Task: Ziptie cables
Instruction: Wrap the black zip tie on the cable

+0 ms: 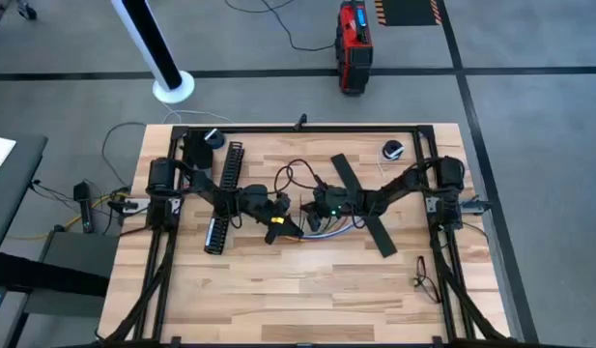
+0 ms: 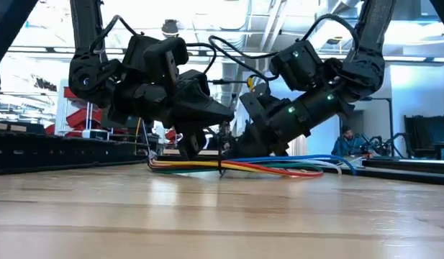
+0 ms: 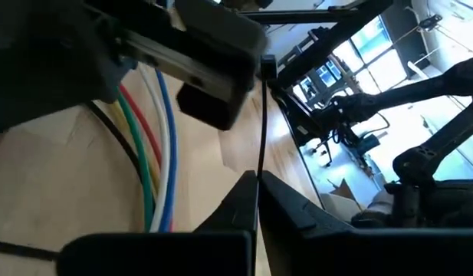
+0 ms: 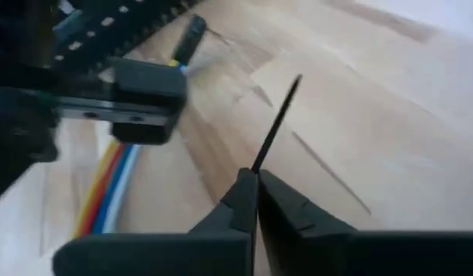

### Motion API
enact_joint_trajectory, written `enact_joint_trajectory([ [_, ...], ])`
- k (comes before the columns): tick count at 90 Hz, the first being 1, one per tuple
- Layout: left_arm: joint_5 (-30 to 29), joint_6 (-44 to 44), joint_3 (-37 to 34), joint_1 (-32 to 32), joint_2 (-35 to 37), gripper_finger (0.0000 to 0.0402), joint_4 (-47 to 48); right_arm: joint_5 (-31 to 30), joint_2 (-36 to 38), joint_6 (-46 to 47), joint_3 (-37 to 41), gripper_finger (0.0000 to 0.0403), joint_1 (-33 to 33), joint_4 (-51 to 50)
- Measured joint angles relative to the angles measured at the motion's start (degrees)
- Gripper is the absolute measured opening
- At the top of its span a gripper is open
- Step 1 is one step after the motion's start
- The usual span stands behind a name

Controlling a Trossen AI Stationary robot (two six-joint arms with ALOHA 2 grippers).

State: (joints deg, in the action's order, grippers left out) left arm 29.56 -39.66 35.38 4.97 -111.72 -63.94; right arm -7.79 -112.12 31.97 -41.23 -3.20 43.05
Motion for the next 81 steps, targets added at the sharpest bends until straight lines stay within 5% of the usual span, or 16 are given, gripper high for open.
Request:
enact_joint_trajectory([
  [21, -0.5, -0.5, 0.0, 0.0, 0.0, 0.0000, 0.1, -5.4, 0.1, -6.3, 0.0, 0.0000, 3.4, 1.0],
  [37, -1.4, -1.7, 0.0, -0.8, 0.0, 0.0000, -0.6, -15.1, 0.1, -13.1, -0.1, 0.0000, 7.3, 1.1],
  [81, -12.4, -6.4, -2.6, -6.3, 0.0, 0.0000, -7.2, -29.8, 0.2, -26.5, -0.1, 0.0000, 14.5, 4.4],
])
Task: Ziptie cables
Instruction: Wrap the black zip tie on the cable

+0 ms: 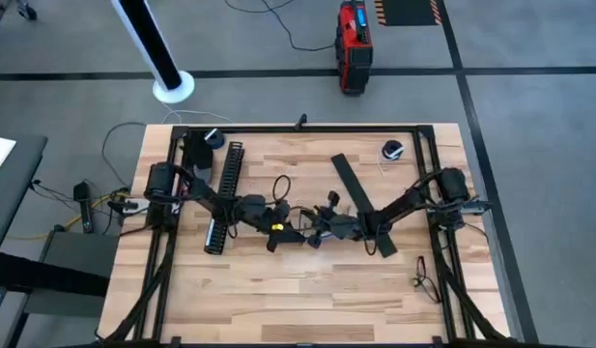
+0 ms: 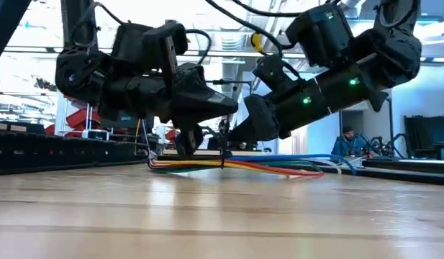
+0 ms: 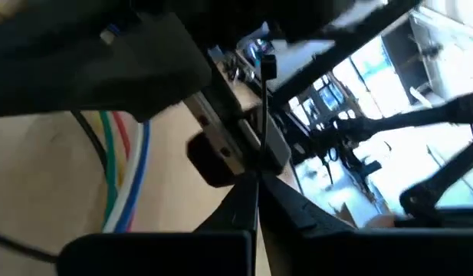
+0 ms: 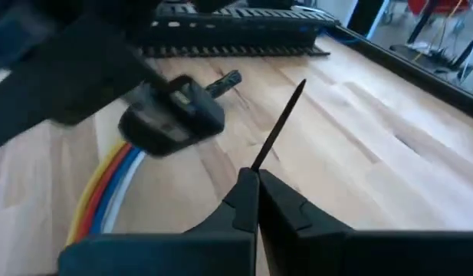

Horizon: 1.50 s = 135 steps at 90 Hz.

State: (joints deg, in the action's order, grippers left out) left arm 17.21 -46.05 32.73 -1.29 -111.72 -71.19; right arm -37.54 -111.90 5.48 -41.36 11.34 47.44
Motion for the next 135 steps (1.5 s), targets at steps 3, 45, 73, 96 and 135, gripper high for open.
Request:
enact_joint_trajectory([
  [3, -0.9, -0.8, -0.9, 0.0, 0.0, 0.0000, -1.4, -0.8, 0.0, -0.4, 0.0, 0.0000, 0.4, 0.0],
  [45, -4.9, -7.5, -5.1, 0.1, 0.0, 0.0000, -6.0, -5.6, 0.1, -15.2, -4.7, 0.0000, 2.9, -4.3],
  [73, -5.0, -7.4, -5.1, 0.1, 0.0, 0.0000, -5.8, -3.6, 0.1, 6.5, -4.8, 0.0000, 3.5, -14.8],
  [96, -4.3, -7.4, -5.1, 0.1, 0.0, 0.0000, -5.7, 3.5, 0.1, 28.9, -4.8, 0.0063, -0.2, -20.9],
  [135, -4.3, -5.8, -5.1, 0.1, 0.0, 0.0000, -5.2, 18.2, 0.1, 36.3, -4.3, 0.0160, -7.4, -17.3],
])
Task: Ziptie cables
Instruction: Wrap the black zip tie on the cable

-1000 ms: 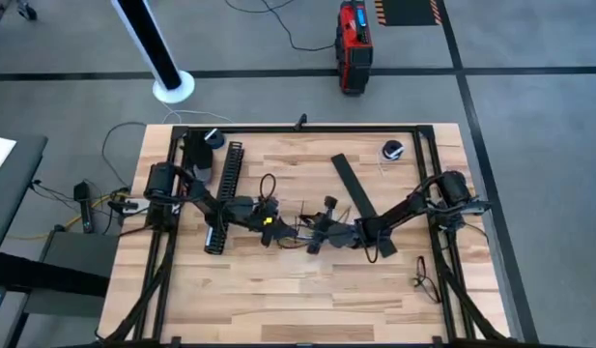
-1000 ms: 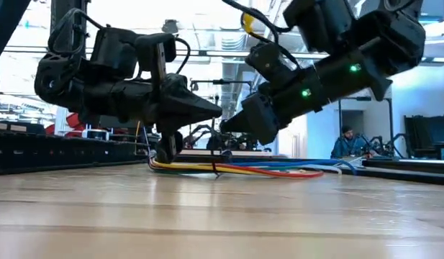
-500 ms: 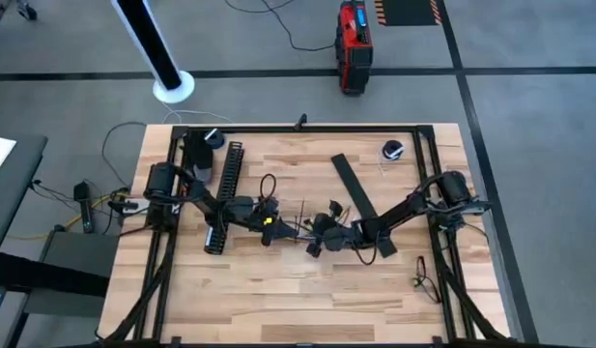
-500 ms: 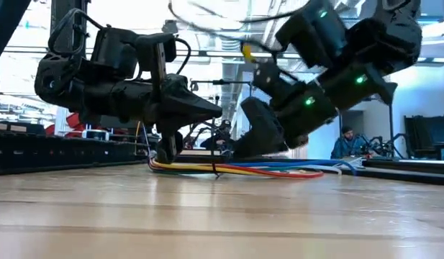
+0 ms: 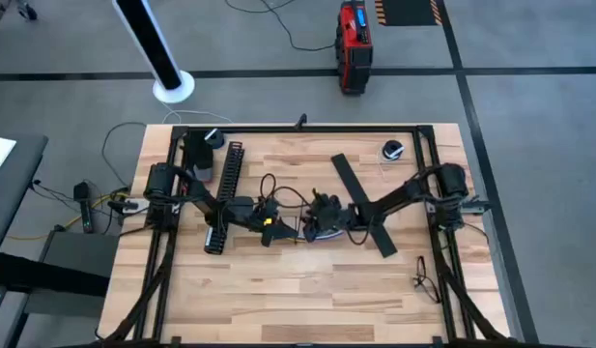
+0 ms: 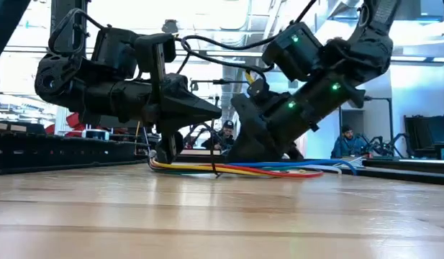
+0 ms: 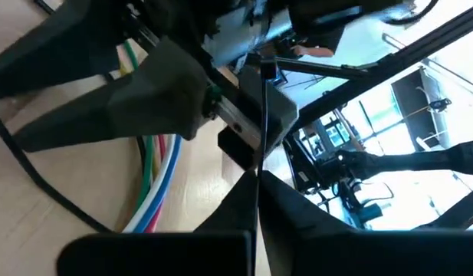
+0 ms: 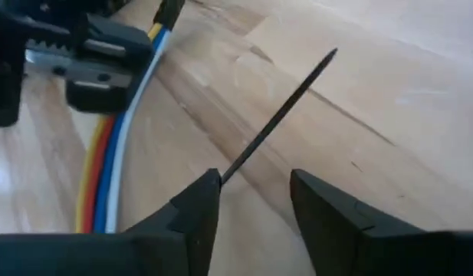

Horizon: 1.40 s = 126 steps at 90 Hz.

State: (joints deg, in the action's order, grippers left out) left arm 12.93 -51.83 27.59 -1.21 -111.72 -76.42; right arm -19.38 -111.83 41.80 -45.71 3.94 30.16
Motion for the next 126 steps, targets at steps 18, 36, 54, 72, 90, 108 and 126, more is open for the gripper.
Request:
enact_joint_trajectory([
  [18, 0.0, 0.6, 0.0, 0.0, 0.0, 0.0000, 0.3, 1.7, -0.1, 1.3, 0.4, 0.0142, -0.6, 1.3],
  [36, 0.0, 0.8, 0.0, 0.0, 0.0, 0.0000, 0.5, 2.7, -6.6, 0.2, -0.7, 0.0113, -1.1, 11.9],
  [54, 0.0, 0.5, 0.0, 0.0, 0.0, 0.0000, 1.0, 2.8, -7.8, -5.2, -0.9, 0.0031, 0.1, 13.8],
  [72, 0.0, 0.5, 0.0, 0.0, 0.0, 0.0000, 1.0, -3.8, -5.1, -16.0, -0.5, 0.0003, 3.2, 8.7],
  [90, -0.1, 0.4, 0.0, 0.0, 0.0, 0.0000, -0.2, -15.6, -4.6, -27.2, -0.5, 0.0001, 6.7, 8.5],
  [108, 0.3, -2.0, 0.0, -0.1, 0.0, 0.0000, 0.7, -22.6, -4.6, -34.6, -0.5, 0.0000, 9.2, 13.0],
  [126, 1.6, -2.7, 0.0, -0.6, 0.0, 0.0000, -1.4, -23.4, -4.5, -36.1, -0.6, 0.0000, 9.6, 15.0],
])
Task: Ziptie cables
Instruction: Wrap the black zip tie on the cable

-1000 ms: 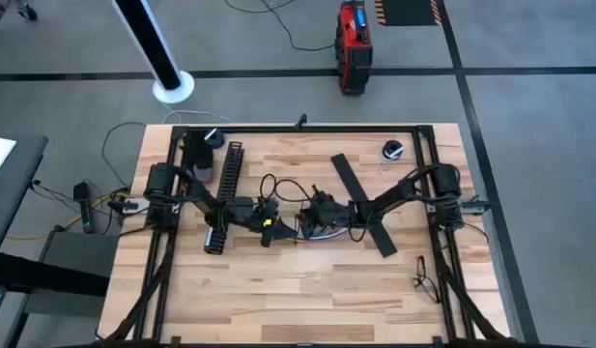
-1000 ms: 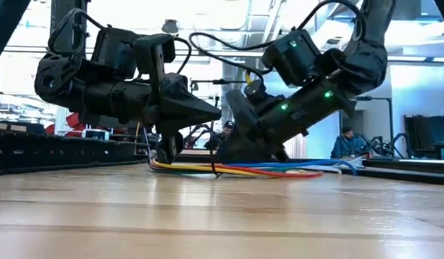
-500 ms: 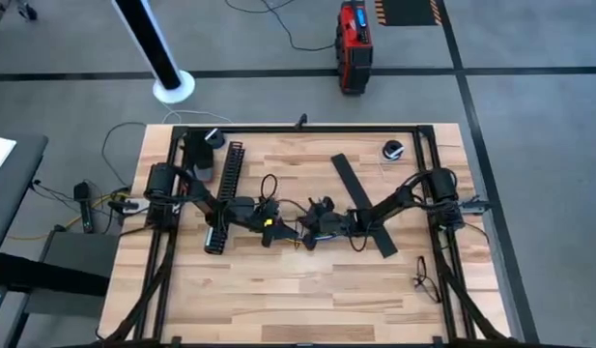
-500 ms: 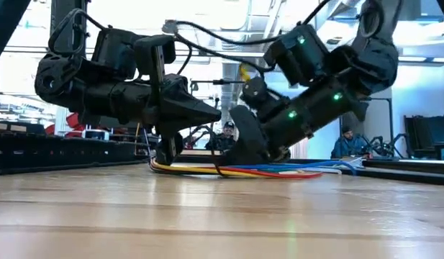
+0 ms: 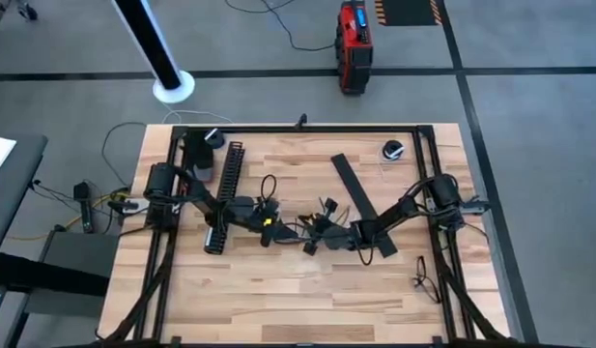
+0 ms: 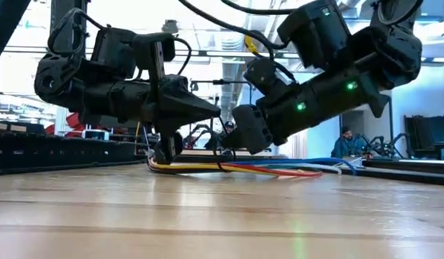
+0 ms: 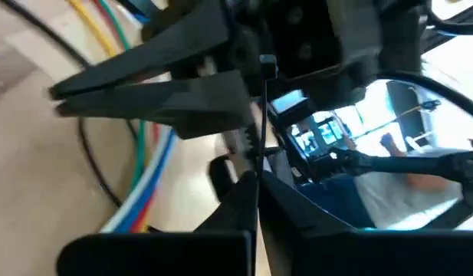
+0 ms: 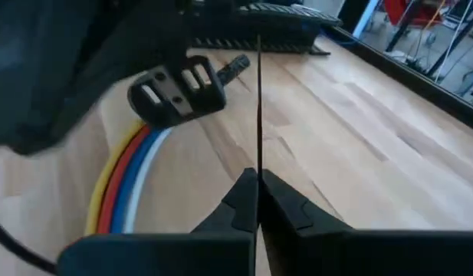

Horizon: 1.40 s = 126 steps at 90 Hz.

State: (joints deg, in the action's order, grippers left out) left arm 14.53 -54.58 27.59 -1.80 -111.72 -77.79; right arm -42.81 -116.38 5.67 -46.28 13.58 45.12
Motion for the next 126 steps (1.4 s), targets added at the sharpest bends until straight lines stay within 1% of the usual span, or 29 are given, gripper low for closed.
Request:
enact_joint_trajectory([
  [14, 0.0, -0.1, 0.0, -0.5, 0.0, 0.0000, -0.6, -1.6, 0.0, -1.1, 0.2, 0.0000, 0.9, 1.3],
  [27, 0.2, -0.1, 0.0, -0.7, 0.0, 0.0000, -3.4, -3.7, 0.1, -1.7, 2.9, 0.0000, 2.1, 7.3],
  [39, 0.2, -0.1, 0.0, -0.7, 0.0, 0.0000, -3.0, -3.8, 0.1, -2.7, 4.8, 0.0000, 3.0, 12.3],
  [50, 0.2, -0.8, 0.0, -0.7, 0.0, 0.0000, -2.6, -3.8, 0.1, -5.0, 5.1, 0.0000, 3.4, 14.4],
  [54, 0.2, -0.9, 0.0, -0.7, 0.0, 0.0000, -2.6, -2.8, 0.0, -6.2, 5.0, 0.0000, 3.3, 15.1],
  [66, 0.2, -1.1, 0.0, -0.7, 0.0, 0.0000, -2.7, 0.5, -0.1, -8.4, 4.4, 0.0000, 2.7, 15.5],
  [92, 0.2, -1.1, 0.0, -0.7, 0.0, 0.0000, -2.7, 1.9, -0.1, -8.7, 4.3, 0.0000, 2.0, 15.2],
  [126, 0.2, -1.0, 0.0, -0.4, 0.0, 0.0000, -2.7, 2.4, -0.1, -9.2, 4.3, 0.0000, 2.0, 15.4],
])
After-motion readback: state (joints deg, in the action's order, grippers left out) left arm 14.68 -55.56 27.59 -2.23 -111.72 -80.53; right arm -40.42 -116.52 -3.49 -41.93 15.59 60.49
